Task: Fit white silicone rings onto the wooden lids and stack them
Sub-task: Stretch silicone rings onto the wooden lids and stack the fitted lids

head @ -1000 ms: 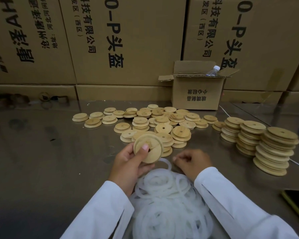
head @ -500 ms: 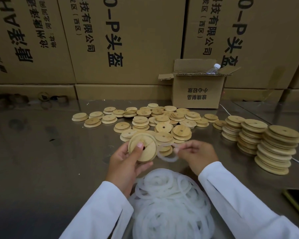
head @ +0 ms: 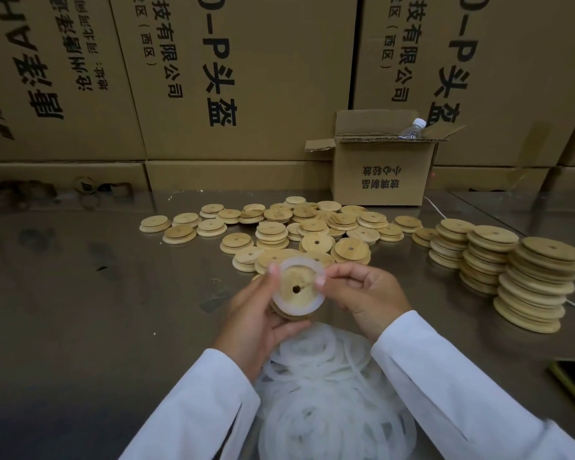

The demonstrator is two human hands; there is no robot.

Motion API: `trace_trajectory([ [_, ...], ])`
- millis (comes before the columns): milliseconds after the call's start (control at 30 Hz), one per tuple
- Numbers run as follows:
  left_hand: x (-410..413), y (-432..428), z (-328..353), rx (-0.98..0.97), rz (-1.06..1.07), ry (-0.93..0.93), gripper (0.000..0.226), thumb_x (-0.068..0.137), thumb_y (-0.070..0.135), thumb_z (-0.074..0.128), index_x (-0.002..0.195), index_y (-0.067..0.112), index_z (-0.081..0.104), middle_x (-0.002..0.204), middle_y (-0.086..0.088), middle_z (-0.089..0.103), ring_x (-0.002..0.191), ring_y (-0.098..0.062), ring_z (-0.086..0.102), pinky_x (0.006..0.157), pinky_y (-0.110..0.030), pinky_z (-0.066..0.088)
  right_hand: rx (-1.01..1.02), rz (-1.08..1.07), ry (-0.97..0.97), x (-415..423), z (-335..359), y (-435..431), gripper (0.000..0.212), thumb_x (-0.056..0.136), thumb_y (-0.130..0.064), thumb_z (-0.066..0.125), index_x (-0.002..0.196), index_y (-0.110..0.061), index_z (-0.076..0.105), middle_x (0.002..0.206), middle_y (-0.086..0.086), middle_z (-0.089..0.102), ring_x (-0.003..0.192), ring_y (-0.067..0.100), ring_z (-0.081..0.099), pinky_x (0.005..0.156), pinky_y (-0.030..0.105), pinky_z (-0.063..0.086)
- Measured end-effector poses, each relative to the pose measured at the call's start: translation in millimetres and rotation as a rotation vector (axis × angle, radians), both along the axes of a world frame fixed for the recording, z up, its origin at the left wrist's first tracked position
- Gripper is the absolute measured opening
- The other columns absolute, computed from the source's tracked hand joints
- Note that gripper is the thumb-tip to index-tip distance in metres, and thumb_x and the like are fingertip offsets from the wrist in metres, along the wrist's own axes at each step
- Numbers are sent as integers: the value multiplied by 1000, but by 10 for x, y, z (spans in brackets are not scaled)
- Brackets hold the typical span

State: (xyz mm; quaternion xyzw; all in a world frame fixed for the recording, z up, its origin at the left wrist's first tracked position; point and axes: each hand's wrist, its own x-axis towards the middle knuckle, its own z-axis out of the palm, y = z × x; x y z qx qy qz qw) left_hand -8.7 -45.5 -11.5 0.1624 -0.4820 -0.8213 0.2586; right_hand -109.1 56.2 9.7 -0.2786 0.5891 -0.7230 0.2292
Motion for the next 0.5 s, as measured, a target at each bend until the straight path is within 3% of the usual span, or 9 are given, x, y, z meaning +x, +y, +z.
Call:
trace_trajectory([
  [167,-4,31,-51,-145,30,10,22,83,24,55,98,15,68,103,-12,70,94,-23,68,64,-27,56,11,-43,22,31,35,1,11,77,1,67,70,-7,65,42,-11,58,37,-3,49,44,6,38],
  [500,9,39,-44,-259,-15,10,39,76,34,54,108,14,65,109,-12,68,101,-23,66,70,-29,56,67,-141,-54,19,17,-20,12,80,-9,67,68,-14,68,49,-11,62,42,-3,52,44,7,39],
])
